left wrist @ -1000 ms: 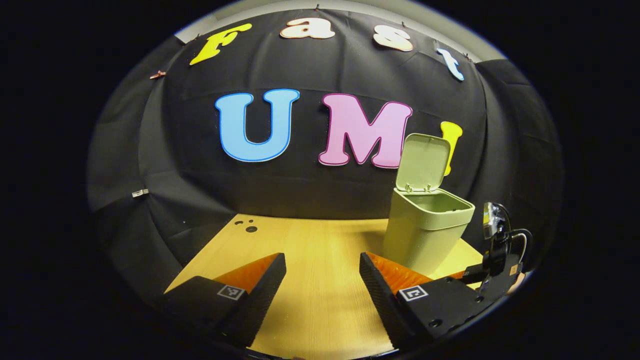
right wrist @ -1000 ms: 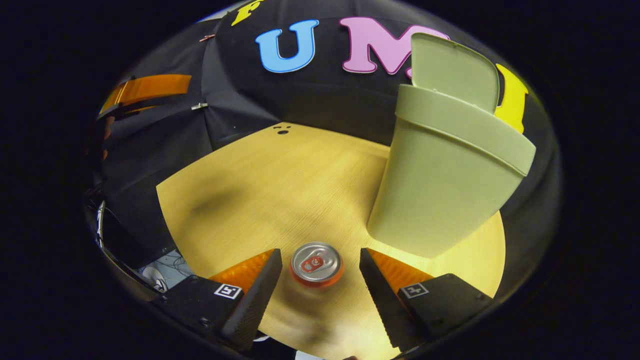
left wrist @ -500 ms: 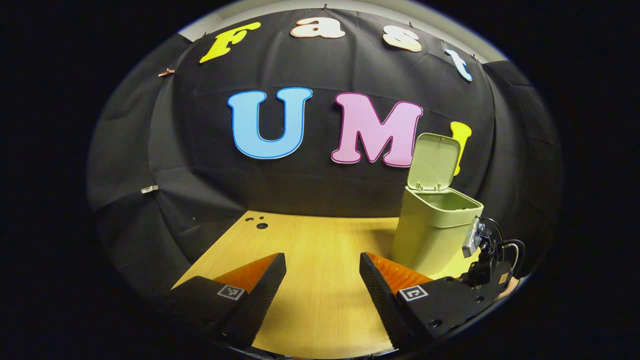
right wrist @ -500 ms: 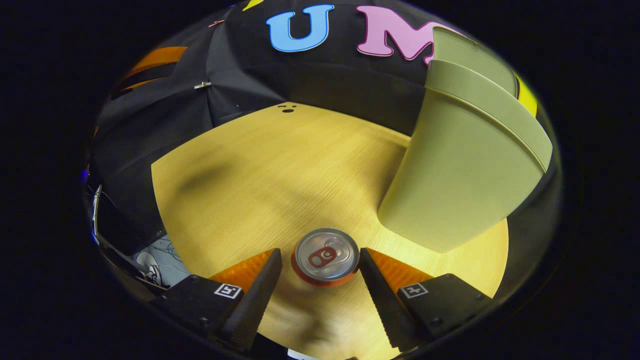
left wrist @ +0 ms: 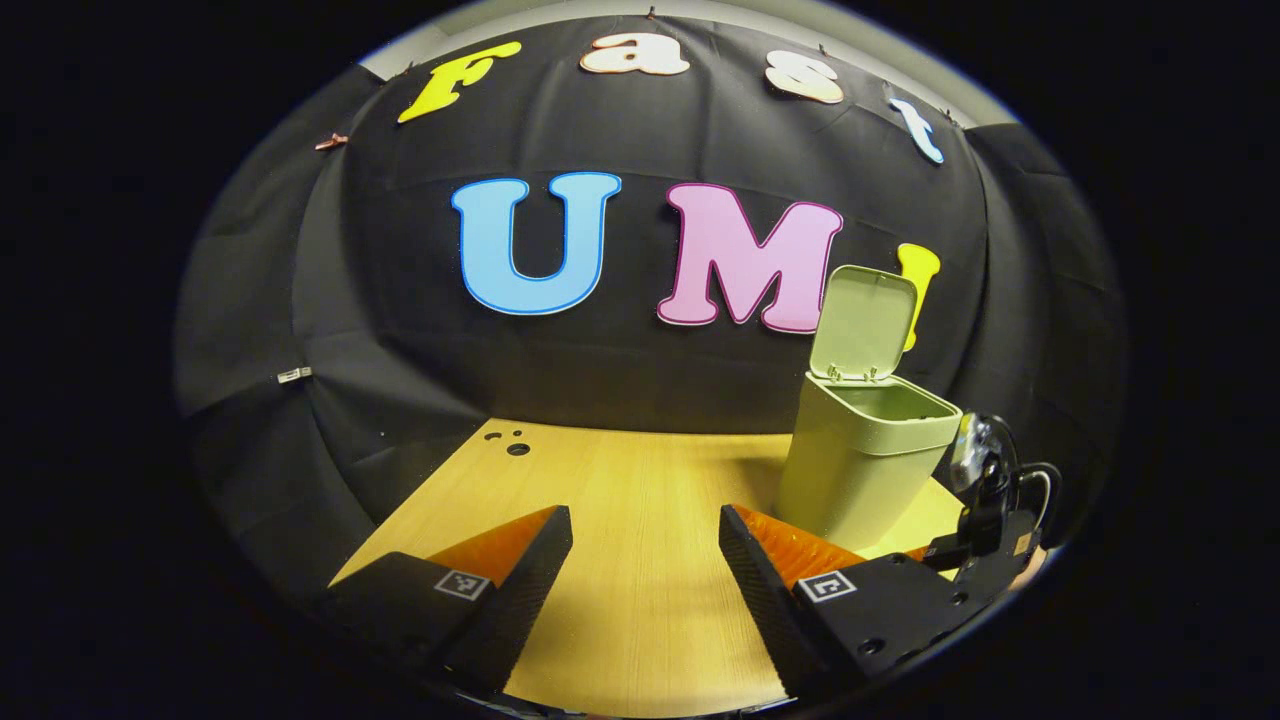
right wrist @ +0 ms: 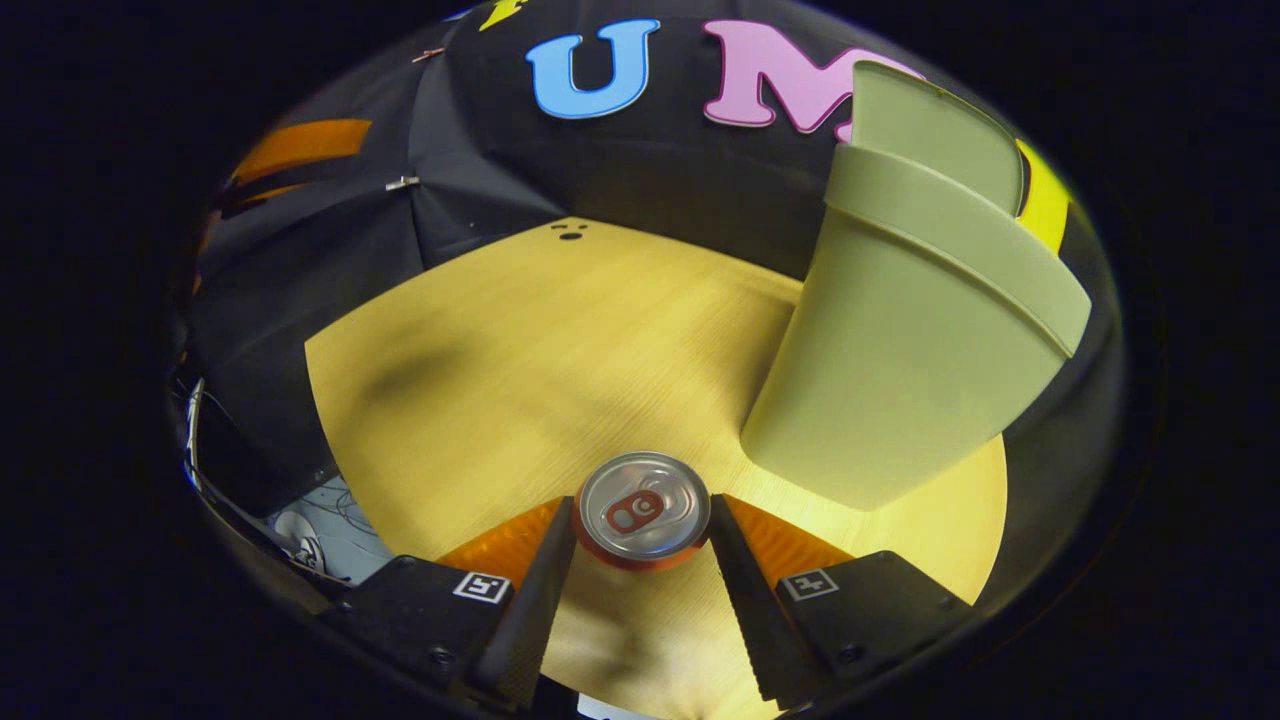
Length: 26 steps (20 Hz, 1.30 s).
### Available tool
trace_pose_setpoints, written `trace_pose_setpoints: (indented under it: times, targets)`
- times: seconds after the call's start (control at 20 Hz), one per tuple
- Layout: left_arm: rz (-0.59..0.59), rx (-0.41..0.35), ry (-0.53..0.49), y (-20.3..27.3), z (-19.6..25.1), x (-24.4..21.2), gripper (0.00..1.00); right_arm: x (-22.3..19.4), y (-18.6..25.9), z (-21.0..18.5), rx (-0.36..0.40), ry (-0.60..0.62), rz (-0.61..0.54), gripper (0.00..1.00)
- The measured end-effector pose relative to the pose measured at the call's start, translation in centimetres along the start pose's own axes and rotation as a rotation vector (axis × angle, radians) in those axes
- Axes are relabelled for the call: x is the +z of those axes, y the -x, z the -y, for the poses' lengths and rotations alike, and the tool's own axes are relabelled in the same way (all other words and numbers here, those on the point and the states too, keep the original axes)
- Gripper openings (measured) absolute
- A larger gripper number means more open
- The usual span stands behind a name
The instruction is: Press the lid of the desktop garbage bin to open it, pick up the crumpled paper on the desktop and throw it into the bin, then pick up the pop can on the desktop and drop it into the bin, and finally close the garbage bin lid.
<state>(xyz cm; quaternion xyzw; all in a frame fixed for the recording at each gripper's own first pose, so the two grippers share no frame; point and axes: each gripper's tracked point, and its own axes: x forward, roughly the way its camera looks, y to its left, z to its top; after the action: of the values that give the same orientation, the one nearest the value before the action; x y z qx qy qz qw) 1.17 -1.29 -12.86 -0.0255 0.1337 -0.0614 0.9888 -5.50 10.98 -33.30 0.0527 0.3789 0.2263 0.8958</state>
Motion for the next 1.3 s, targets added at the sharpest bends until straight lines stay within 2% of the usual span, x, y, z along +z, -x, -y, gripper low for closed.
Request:
trace_pose_setpoints:
  times: [0.45, 0.5, 0.55, 0.85, 1.1, 1.15, 1.3]
  targets:
    - [0.004, -0.036, -0.013, -0.7, 1.5, 0.2, 0.96, 8.9, 6.2, 1.4, -0.013, -0.045, 0.19, 0.82]
    - [0.003, -0.039, -0.013, -0.8, 1.7, 0.2, 0.99, 10.1, 6.9, 1.7, -0.02, -0.047, 0.219, 0.82]
    - [0.002, -0.041, -0.012, -0.8, 1.8, 0.2, 0.96, 11.3, 7.6, 2.1, -0.027, -0.048, 0.247, 0.82]
    - [0.003, -0.052, -0.014, -1.1, 2.4, 0.3, 0.96, 17.6, 11.1, 4.2, -0.055, -0.09, 0.384, 0.81]
    - [0.002, -0.049, -0.017, -1.1, 2.3, 0.3, 0.96, 22.6, 13.9, 8.4, -0.165, -0.089, 0.514, 0.81]
    - [0.001, -0.047, -0.015, -1.1, 2.2, 0.3, 0.96, 23.2, 14.1, 9.2, -0.184, -0.096, 0.534, 0.78]
    - [0.002, -0.038, -0.018, -1.0, 1.7, 0.3, 0.96, 24.2, 14.2, 12.1, -0.239, -0.136, 0.555, 0.79]
